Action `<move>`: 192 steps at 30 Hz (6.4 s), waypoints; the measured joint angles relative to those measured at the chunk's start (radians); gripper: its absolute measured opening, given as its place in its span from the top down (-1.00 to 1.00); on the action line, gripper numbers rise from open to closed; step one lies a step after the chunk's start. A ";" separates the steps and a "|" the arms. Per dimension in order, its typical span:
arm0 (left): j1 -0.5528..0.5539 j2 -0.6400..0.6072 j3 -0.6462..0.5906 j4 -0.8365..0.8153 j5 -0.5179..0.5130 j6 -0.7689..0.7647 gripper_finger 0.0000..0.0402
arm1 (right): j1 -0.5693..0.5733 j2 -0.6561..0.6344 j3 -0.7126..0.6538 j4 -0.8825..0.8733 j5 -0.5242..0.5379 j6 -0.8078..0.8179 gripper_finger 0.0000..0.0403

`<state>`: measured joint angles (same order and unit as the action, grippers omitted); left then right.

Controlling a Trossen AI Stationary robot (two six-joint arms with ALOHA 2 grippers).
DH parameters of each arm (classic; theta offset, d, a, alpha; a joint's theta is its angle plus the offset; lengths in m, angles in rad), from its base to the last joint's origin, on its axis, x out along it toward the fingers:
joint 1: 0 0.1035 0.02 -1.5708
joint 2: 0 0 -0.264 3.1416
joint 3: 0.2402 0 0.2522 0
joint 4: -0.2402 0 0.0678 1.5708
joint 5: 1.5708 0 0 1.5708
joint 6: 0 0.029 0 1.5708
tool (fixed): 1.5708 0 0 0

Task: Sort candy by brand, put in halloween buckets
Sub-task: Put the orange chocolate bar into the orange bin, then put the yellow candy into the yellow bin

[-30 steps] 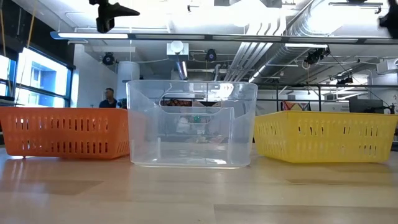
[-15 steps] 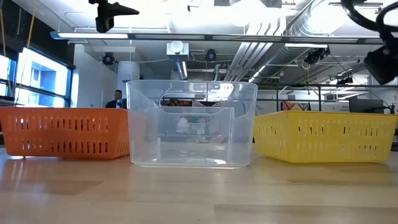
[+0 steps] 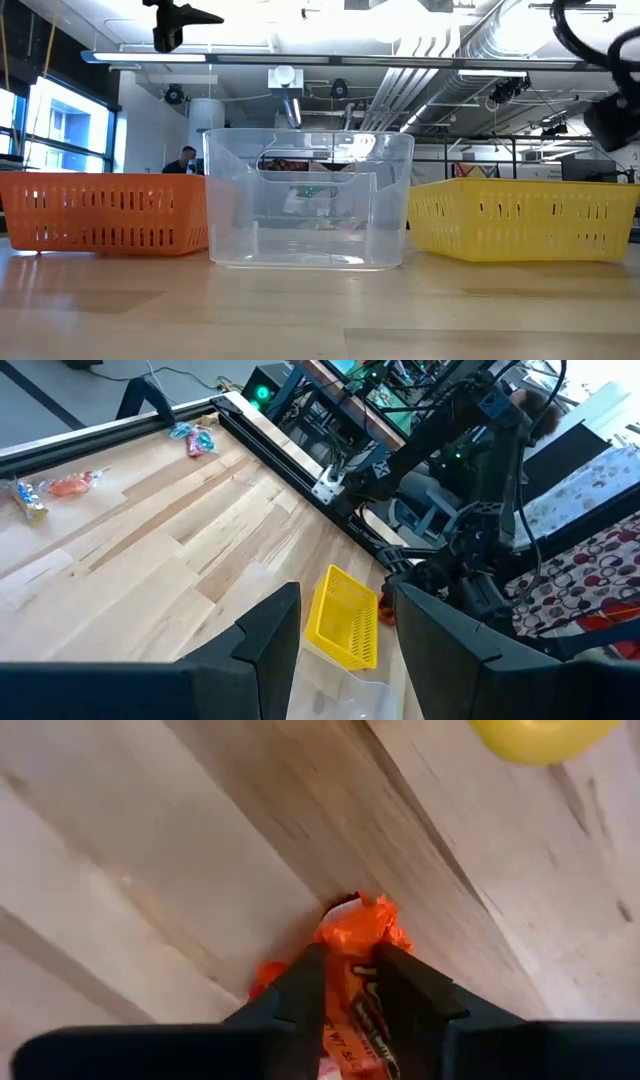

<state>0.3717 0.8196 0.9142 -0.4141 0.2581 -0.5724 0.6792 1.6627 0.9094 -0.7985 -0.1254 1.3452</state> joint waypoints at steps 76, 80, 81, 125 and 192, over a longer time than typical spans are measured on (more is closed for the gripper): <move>-0.417 -0.127 0.000 -0.194 -0.004 0.023 0.23 | -0.485 0.504 1.188 -0.405 0.293 -1.106 -0.07; -0.490 -0.131 0.000 -0.204 -0.025 0.023 0.23 | -0.456 0.347 1.108 -0.584 0.376 -1.013 -0.07; -0.511 -0.125 0.000 -0.209 -0.050 0.013 0.23 | -0.448 0.292 1.074 -0.604 0.399 -0.971 -0.07; -1.410 0.911 0.145 -0.313 -0.058 0.156 0.23 | -0.155 -0.477 0.089 -0.064 0.495 -0.279 -0.07; -0.584 1.017 0.177 1.013 -0.339 0.391 1.00 | -0.214 -0.532 0.152 0.149 0.713 -0.405 -0.07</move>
<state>-0.2123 1.8364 1.0908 0.5990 -0.0810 -0.1810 0.4652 1.1309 1.0610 -0.6495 0.5872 0.9401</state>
